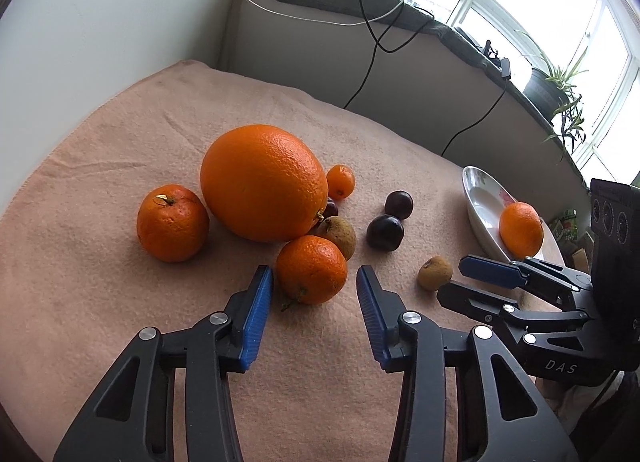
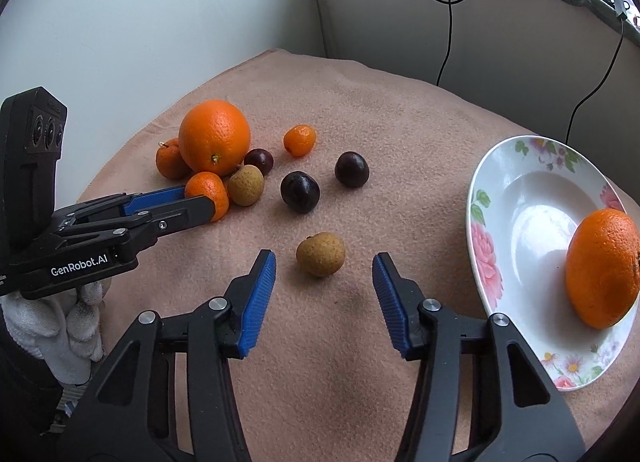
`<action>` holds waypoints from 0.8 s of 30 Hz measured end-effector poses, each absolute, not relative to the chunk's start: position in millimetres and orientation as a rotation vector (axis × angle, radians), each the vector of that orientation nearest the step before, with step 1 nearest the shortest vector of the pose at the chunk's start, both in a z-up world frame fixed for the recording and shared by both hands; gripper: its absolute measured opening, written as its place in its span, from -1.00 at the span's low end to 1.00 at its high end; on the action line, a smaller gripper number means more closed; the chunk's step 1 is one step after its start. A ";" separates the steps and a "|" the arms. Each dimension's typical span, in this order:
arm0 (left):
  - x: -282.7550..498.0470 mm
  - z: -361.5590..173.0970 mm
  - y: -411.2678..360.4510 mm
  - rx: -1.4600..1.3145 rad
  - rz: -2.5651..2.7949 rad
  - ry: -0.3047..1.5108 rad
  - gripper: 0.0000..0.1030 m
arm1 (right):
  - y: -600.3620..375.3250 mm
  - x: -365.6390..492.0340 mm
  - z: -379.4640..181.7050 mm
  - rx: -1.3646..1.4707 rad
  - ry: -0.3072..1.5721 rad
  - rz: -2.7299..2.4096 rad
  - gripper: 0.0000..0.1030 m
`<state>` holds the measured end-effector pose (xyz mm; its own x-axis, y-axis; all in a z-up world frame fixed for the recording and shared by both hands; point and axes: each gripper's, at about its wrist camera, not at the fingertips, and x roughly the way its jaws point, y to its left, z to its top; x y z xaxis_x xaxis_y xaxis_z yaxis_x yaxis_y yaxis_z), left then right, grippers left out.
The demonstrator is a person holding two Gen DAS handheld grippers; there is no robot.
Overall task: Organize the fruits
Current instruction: 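Move the right tool back to the brown kiwi and grasp it, then grasp the mandarin with the left gripper while the right carries the kiwi to the plate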
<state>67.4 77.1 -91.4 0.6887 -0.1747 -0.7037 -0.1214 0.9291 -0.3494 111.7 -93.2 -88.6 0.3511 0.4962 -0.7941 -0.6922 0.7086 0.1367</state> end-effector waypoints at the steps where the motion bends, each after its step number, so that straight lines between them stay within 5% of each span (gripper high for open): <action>1: 68.0 -91.9 77.2 -0.389 -0.032 0.818 -0.19 | -92.6 112.3 -89.2 -0.240 0.935 0.779 0.02; 24: 73.4 -99.1 76.1 -0.393 -0.035 0.827 -0.31 | -72.9 129.1 -104.4 -0.271 0.964 0.786 -0.44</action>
